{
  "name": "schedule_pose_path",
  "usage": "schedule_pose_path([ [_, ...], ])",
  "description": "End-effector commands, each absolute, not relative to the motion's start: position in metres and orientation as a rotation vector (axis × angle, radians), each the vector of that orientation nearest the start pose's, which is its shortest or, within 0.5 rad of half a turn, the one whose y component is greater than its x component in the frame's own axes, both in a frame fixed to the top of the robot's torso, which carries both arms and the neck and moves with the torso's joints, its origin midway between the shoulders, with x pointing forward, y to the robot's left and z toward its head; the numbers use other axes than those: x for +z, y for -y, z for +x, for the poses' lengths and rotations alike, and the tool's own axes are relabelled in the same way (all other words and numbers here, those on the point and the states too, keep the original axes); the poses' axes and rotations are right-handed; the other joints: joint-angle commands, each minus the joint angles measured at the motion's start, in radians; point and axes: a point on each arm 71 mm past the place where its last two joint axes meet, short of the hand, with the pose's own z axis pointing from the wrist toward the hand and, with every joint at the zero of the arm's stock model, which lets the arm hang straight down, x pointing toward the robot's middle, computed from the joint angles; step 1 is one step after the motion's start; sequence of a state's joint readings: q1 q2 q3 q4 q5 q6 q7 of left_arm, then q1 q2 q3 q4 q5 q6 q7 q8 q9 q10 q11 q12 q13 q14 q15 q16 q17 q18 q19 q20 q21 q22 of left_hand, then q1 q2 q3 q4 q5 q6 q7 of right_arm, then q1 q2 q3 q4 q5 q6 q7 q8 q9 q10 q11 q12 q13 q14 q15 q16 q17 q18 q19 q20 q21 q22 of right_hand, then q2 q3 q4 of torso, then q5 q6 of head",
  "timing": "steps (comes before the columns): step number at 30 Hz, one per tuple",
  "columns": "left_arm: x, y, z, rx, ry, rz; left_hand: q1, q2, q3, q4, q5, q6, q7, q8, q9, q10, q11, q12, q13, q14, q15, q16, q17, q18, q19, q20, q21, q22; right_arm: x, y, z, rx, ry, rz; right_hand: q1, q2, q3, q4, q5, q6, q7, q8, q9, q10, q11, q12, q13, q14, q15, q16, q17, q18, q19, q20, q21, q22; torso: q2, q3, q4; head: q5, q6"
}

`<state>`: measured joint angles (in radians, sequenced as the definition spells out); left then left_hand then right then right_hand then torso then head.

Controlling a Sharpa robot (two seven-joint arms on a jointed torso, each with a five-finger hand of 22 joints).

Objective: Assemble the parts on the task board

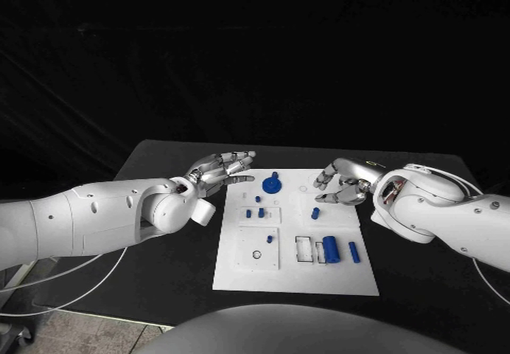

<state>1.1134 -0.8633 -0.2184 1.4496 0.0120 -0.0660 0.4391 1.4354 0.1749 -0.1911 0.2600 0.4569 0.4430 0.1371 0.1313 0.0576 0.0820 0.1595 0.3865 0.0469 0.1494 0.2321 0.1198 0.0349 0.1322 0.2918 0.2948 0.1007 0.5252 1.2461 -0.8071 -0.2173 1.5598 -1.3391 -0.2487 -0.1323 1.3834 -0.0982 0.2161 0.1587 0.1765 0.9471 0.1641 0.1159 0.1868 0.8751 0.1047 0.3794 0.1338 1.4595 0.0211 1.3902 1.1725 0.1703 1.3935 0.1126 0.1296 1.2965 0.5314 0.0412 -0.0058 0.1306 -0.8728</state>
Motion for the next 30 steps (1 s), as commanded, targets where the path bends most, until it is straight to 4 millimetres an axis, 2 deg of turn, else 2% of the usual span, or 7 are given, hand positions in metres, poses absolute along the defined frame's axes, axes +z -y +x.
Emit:
schedule_pose_path([
  [1,-0.281,-0.230,0.447,-1.597,-1.681,-1.197,0.002,0.012,0.002,-0.002,0.006,0.003,0.001,0.006,0.000,0.001,0.002,0.004,0.001,0.006,0.002,0.006,0.001,-0.009,0.007,-0.002,0.006,-0.001,-0.242,0.181,0.456,0.623,-2.008,-0.219,0.022,-0.004,0.004,-0.016,0.011,-0.005,-0.007,-0.009,-0.005,-0.004,0.003,-0.001,-0.006,-0.001,-0.001,-0.006,-0.013,0.009,0.005,0.001,0.004,0.001,0.000,-0.0007,0.0007,-0.004,0.000],
  [6,-0.281,-0.230,0.447,-1.597,-1.680,-1.197,0.003,0.012,0.002,-0.003,0.008,0.002,0.000,0.006,0.000,0.001,0.003,0.004,0.001,0.006,0.003,0.006,0.001,-0.010,0.008,-0.002,0.006,-0.001,-0.253,0.181,0.453,0.577,-2.026,-0.297,0.026,-0.007,0.005,-0.020,0.004,-0.010,-0.009,-0.014,-0.007,0.001,0.002,0.000,-0.007,-0.003,-0.001,-0.009,-0.017,0.009,0.004,0.001,0.002,0.001,0.000,-0.0001,0.0009,-0.002,0.000],
  [11,-0.281,-0.232,0.446,-1.595,-1.679,-1.198,0.003,0.012,0.002,-0.003,0.008,0.002,0.000,0.006,0.000,0.001,0.003,0.004,0.001,0.006,0.003,0.006,0.001,-0.010,0.008,-0.002,0.006,-0.001,-0.261,0.174,0.451,0.571,-1.999,-0.366,0.024,-0.011,0.002,-0.020,-0.012,-0.014,-0.010,-0.019,-0.010,0.007,0.000,0.003,-0.009,-0.003,-0.003,-0.010,-0.018,0.010,0.004,0.000,0.000,0.000,0.000,-0.0003,0.0012,-0.004,0.000],
  [19,-0.281,-0.232,0.446,-1.597,-1.680,-1.198,0.006,0.013,0.003,-0.004,0.012,-0.001,-0.002,0.006,0.000,0.002,0.007,0.005,0.001,0.006,0.003,0.007,0.001,-0.012,0.009,-0.002,0.006,-0.004,-0.273,0.163,0.447,0.588,-1.959,-0.424,0.032,-0.011,0.005,-0.025,-0.012,-0.019,-0.013,-0.023,-0.013,0.011,-0.002,0.004,-0.011,-0.003,-0.005,-0.011,-0.021,0.010,0.004,-0.001,-0.001,0.000,0.000,-0.0010,0.0011,-0.003,0.000],
  [21,-0.281,-0.232,0.446,-1.598,-1.681,-1.198,0.006,0.013,0.003,-0.004,0.012,-0.001,-0.002,0.006,0.000,0.002,0.007,0.005,0.001,0.006,0.003,0.007,0.001,-0.012,0.009,-0.002,0.006,-0.004,-0.276,0.162,0.447,0.589,-1.954,-0.430,0.039,-0.009,0.009,-0.029,-0.002,-0.013,-0.013,-0.021,-0.013,0.014,-0.003,0.003,-0.013,-0.004,-0.006,-0.012,-0.023,0.010,0.005,-0.002,-0.002,0.000,0.000,-0.0009,0.0008,-0.002,0.000],
  [26,-0.282,-0.233,0.446,-1.598,-1.683,-1.200,0.010,0.015,0.005,-0.007,0.017,-0.002,-0.003,0.006,-0.001,0.002,0.010,0.006,0.001,0.006,0.004,0.008,0.001,-0.013,0.009,-0.002,0.006,-0.006,-0.285,0.157,0.448,0.598,-1.923,-0.432,0.069,-0.003,0.043,-0.048,0.078,0.013,-0.014,-0.013,-0.011,0.040,-0.003,0.000,-0.024,-0.002,-0.007,-0.012,-0.021,0.009,0.006,-0.005,-0.003,0.004,0.001,-0.0004,0.0002,0.001,0.000],
  [30,-0.282,-0.233,0.446,-1.597,-1.686,-1.201,0.012,0.016,0.005,-0.008,0.020,-0.001,-0.002,0.007,0.000,0.002,0.010,0.007,0.001,0.006,0.005,0.009,0.001,-0.014,0.010,-0.002,0.006,-0.007,-0.288,0.156,0.448,0.604,-1.905,-0.430,0.085,0.002,0.069,-0.058,0.101,0.035,-0.015,-0.004,-0.007,0.069,-0.008,-0.001,-0.030,-0.003,-0.012,-0.014,-0.025,0.010,0.005,-0.009,-0.002,0.009,0.000,-0.0006,0.0006,0.001,0.000],
])
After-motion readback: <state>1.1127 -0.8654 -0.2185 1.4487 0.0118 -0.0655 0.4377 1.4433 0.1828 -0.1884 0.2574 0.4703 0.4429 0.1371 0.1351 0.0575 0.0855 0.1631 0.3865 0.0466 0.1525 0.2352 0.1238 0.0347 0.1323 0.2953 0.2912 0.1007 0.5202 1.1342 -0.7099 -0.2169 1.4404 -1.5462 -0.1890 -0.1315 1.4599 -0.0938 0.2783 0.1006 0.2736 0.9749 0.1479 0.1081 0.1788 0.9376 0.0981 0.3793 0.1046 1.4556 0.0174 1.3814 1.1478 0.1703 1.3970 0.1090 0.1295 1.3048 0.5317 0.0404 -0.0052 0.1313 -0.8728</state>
